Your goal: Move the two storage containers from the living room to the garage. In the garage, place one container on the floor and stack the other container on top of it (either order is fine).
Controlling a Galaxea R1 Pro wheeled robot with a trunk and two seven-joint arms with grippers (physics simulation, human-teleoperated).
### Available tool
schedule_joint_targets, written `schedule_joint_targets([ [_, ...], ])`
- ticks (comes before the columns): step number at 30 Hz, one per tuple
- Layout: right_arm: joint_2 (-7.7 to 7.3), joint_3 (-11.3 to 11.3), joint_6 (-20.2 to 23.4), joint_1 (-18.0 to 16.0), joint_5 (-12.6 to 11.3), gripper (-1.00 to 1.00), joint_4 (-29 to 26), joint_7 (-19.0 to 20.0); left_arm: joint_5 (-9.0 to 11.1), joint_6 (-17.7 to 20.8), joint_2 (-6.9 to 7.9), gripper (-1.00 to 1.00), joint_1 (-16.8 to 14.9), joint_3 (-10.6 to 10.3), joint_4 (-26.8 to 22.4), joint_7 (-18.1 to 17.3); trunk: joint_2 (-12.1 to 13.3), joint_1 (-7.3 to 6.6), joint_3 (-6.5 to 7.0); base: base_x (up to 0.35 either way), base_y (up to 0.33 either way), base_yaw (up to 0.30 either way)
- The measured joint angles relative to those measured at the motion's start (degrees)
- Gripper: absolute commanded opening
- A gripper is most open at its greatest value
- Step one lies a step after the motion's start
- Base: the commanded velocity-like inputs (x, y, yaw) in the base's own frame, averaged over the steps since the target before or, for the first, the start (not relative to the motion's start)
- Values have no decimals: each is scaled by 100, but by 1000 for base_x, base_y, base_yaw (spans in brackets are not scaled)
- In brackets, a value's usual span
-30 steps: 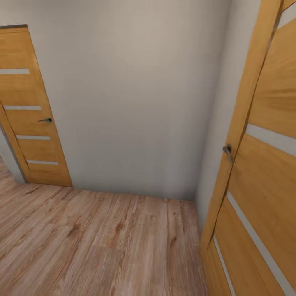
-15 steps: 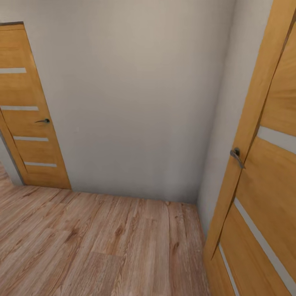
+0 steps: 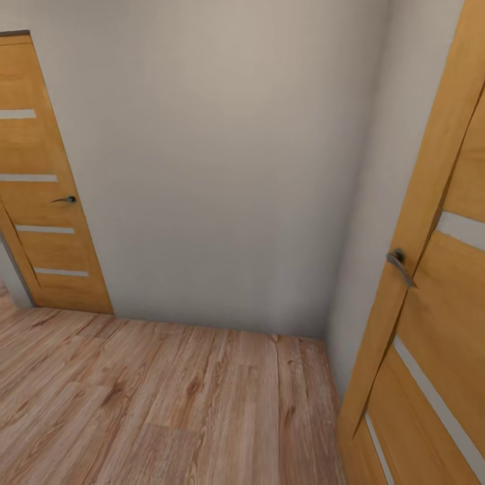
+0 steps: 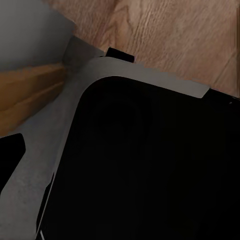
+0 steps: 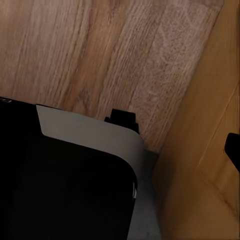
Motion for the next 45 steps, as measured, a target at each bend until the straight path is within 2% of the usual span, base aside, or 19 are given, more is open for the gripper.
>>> schedule_joint_targets([
  [45, -4, -10, -21, 2, -29, 100, 0, -73, 17, 57, 19, 100, 0, 4, 1, 5, 0, 0, 0, 320, 0, 0],
])
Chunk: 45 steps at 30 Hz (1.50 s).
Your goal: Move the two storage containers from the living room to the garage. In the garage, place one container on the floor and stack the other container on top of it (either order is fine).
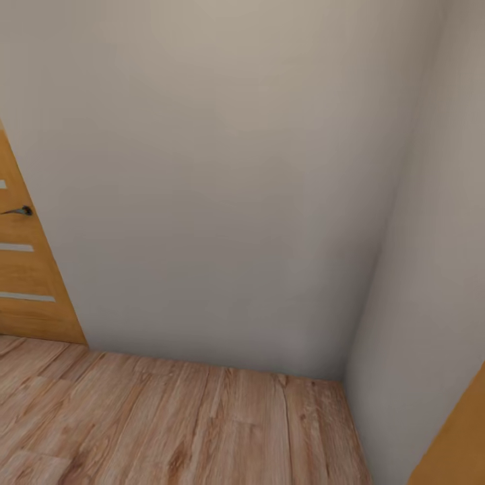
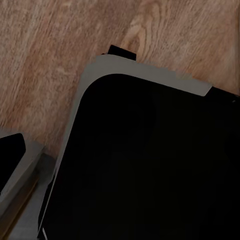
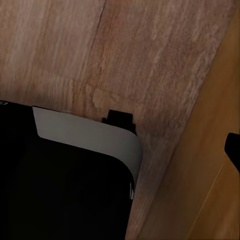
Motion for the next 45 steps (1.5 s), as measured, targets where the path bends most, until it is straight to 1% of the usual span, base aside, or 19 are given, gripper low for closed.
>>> schedule_joint_targets([
  [4, 32, -1, 3, 0, 6, 100, 0, 1, 2, 10, 3, 100, 0, 0, 0, 0, 0, 0, 0, 321, 0, 16],
  [7, 40, -2, -20, 3, 8, 100, 0, -6, 7, 14, 3, 100, 0, 0, 0, 0, 0, 0, 0, 321, 0, 217],
  [28, 71, -45, -36, 6, -11, 100, 0, -42, 14, 27, 4, 100, 0, 6, 55, 25, 0, 0, 0, 321, 0, 290],
  [29, 86, -58, -32, 7, -16, 100, 0, -153, 16, 34, 4, 100, 0, 8, 93, 36, 0, 0, 0, 323, 0, 300],
  [30, 98, -66, -29, 5, -29, 100, 0, -373, 17, 37, 4, 100, 0, 8, 116, 38, 0, 0, 0, 324, 0, 300],
  [31, 108, -65, -29, 5, -33, 100, 0, -447, 17, 37, 4, 100, 0, 8, 120, 39, 0, 0, 0, 324, 0, 300],
  [34, 233, -55, -39, 1, -76, 100, 0, -716, 17, 38, 4, 100, 0, 8, 130, 40, 0, 0, 0, 324, 0, 300],
  [38, 263, -52, -43, 2, -63, 100, -3, -778, 17, 38, 4, 100, 0, 8, 131, 40, 0, 0, 0, 324, 0, 300],
  [45, 225, -30, -43, 0, -34, 100, -5, -792, 17, 32, 4, 100, 0, 8, 126, 34, 0, 0, 0, 324, 0, 300],
])
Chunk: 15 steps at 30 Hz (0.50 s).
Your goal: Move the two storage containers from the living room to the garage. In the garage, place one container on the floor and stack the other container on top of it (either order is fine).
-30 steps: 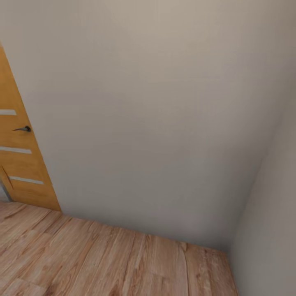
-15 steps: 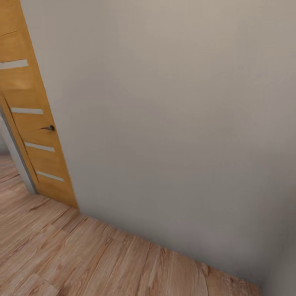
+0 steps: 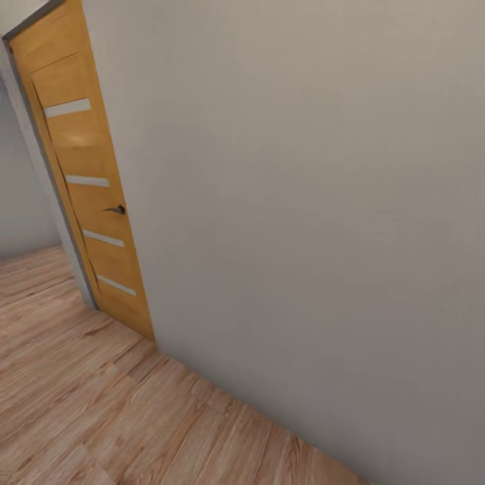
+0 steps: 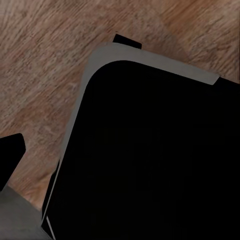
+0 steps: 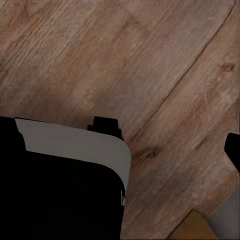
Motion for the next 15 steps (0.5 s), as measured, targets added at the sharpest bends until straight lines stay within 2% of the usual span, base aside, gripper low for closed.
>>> schedule_joint_targets([
  [7, -7, 32, 0, -1, 40, 100, -1, 9, -6, -61, -6, 100, 0, 2, -3, 1, 0, 0, 0, 323, 0, 300],
  [15, -36, 27, -79, 2, -8, 100, 1, -9, -11, -161, -22, 100, 0, 15, -22, -2, 0, 3, 0, 41, 0, 300],
])
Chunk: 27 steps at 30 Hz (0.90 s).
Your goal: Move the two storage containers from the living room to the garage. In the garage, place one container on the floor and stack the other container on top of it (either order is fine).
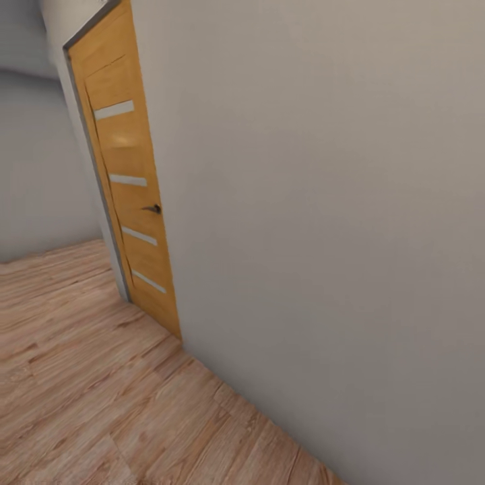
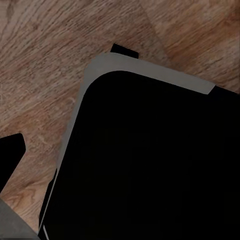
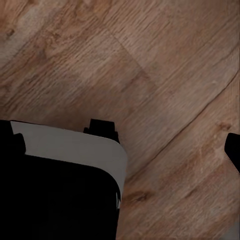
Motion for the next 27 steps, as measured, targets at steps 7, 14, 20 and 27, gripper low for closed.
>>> schedule_joint_targets([
  [7, 13, 1, 0, 2, -10, 100, 3, -1, 0, -11, -8, 100, 0, 0, -1, 0, 0, 0, 0, 1, 0, 300],
  [14, 10, 1, 0, 4, -10, 100, 3, 1, 0, -12, -13, 100, 0, 0, -1, 0, 0, 0, 0, 0, 0, 300],
  [20, 20, 2, 4, -2, 6, 100, 3, 2, 0, -12, -20, 100, 0, 0, -1, 0, 0, 0, 0, 0, 0, 300],
  [27, 34, 9, 17, 4, 22, 100, 3, 2, 8, -7, 0, 100, 0, 6, 8, 0, 0, -2, 0, 82, 0, 300],
])
